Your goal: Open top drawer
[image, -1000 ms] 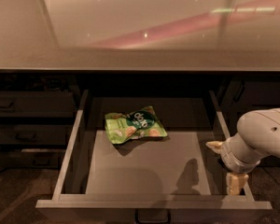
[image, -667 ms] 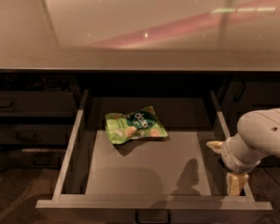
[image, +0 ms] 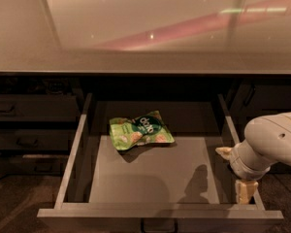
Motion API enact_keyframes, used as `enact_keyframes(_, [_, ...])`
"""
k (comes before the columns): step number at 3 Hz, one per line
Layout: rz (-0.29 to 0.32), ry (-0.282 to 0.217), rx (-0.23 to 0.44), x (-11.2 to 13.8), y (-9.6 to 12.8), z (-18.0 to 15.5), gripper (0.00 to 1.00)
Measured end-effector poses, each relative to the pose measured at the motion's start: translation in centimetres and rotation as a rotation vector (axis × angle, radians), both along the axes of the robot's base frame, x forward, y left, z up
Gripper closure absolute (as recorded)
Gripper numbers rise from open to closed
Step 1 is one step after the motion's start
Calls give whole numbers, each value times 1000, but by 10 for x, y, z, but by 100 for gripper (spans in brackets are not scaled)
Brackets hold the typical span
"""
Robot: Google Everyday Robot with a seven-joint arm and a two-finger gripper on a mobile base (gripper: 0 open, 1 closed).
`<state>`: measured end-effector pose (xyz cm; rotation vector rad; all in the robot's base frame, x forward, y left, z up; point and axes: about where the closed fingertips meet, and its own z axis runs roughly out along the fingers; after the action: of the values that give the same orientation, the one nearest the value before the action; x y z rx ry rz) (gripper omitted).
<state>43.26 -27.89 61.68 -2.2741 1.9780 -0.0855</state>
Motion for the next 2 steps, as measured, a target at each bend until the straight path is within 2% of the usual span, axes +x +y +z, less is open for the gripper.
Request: enact_keyframes(2, [1,0,0,1,3,0,0])
